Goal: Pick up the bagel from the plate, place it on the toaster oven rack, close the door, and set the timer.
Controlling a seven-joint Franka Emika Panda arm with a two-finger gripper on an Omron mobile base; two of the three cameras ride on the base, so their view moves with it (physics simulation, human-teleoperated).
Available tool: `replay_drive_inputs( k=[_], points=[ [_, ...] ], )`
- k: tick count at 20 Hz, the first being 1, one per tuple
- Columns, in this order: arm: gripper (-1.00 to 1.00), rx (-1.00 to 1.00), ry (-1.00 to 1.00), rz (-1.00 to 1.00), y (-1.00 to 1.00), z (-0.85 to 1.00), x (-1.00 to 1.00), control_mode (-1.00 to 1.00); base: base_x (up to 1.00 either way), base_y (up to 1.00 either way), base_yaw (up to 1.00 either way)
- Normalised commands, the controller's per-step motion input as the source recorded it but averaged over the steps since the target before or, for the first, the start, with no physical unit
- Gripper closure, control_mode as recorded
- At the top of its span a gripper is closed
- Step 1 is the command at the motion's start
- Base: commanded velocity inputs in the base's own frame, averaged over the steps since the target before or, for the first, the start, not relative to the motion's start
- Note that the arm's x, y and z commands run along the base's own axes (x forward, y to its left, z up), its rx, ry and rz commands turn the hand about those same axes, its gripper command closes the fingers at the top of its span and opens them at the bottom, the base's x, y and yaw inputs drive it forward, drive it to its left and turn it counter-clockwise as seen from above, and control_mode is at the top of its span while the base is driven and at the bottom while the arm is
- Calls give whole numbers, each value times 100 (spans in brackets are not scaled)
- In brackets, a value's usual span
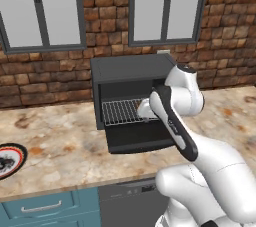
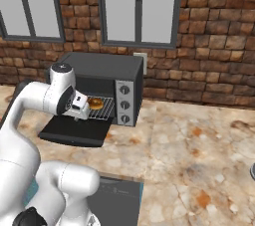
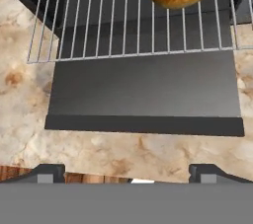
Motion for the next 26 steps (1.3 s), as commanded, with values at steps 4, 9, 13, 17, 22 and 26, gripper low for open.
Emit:
replay_drive_inputs(
  k=[4, 9, 13, 17, 22, 26],
  points=[
    [-100, -5, -4, 1, 10, -31, 11, -100, 0, 0, 0],
    [-100, 0, -2, 1, 0, -38, 14, -100, 0, 0, 0],
    [-100, -1, -15, 1, 0, -32, 6, -100, 0, 0, 0],
    [-100, -9, -22, 0, 0, -19, 8, -100, 0, 0, 0],
    [-100, -13, -24, 0, 0, -4, 13, -100, 0, 0, 0],
    [-100, -3, -5, 0, 0, -4, 28, -100, 0, 0, 0]
  ],
)
